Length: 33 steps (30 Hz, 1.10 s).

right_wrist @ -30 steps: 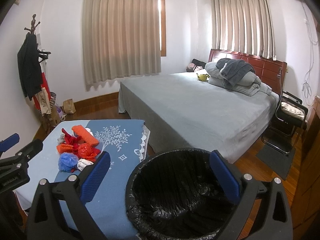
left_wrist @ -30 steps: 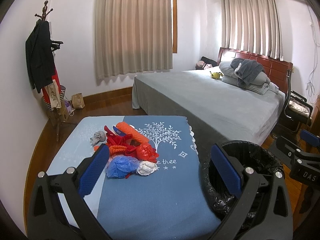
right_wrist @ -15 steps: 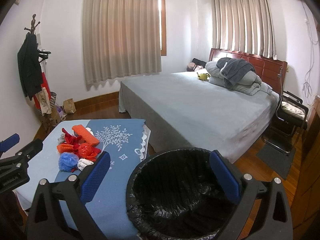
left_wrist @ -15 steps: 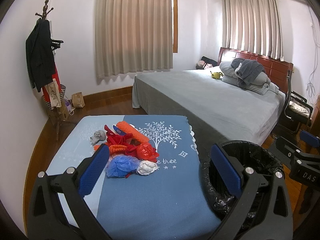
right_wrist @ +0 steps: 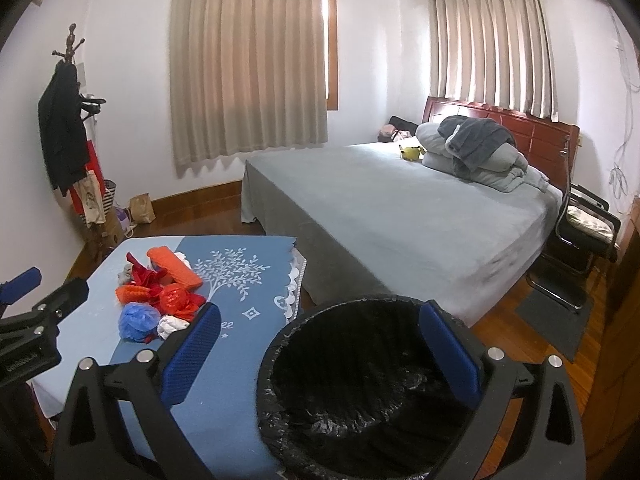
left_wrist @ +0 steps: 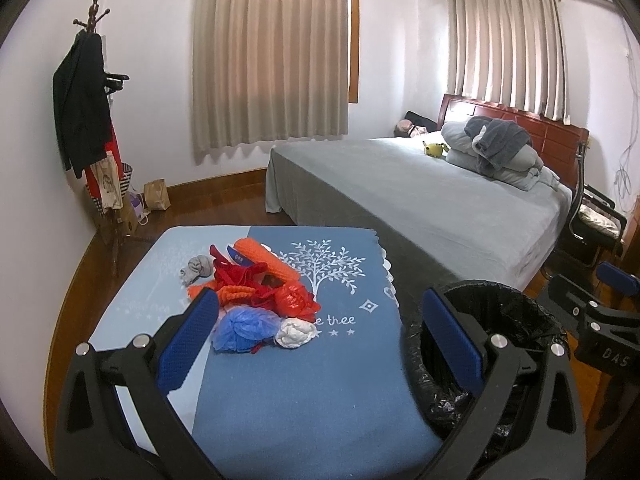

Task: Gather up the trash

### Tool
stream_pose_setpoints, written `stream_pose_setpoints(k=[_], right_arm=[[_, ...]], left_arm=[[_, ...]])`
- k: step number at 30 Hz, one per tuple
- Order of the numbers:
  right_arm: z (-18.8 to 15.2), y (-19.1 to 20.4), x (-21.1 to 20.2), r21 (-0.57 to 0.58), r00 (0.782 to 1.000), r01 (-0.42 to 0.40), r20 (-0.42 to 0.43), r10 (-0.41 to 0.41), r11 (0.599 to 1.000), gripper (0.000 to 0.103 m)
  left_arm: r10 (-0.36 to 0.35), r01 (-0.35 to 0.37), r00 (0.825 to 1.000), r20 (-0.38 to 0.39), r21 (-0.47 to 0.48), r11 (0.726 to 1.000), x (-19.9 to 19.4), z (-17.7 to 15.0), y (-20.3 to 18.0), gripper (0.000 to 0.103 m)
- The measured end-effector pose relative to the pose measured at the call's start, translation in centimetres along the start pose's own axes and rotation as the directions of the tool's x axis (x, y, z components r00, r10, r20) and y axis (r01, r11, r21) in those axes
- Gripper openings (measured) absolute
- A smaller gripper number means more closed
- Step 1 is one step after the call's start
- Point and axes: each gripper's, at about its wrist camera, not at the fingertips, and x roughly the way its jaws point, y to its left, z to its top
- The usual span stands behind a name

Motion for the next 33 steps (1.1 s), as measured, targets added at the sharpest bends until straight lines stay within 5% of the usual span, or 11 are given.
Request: stream_pose_setpoints(k=[19, 33], right_arm=[[-2.0, 9.5, 12.3, -0.054, 0.984, -0.168, -0.073, 0.163, 0.984, 0.091], [-6.7, 19.1, 21.3, -0.142, 0.928, -0.311, -0.259, 0.268, 0.94, 0.079]], left_arm=[[0.192, -0.197, 0.978, -0.079, -0.055, 0.979, 8.3, -3.7, 11.7, 0.098], [0.235, -0.246, 0.96, -0.152, -0.059, 0.967, 13.8, -6.8, 16.6, 0.098]])
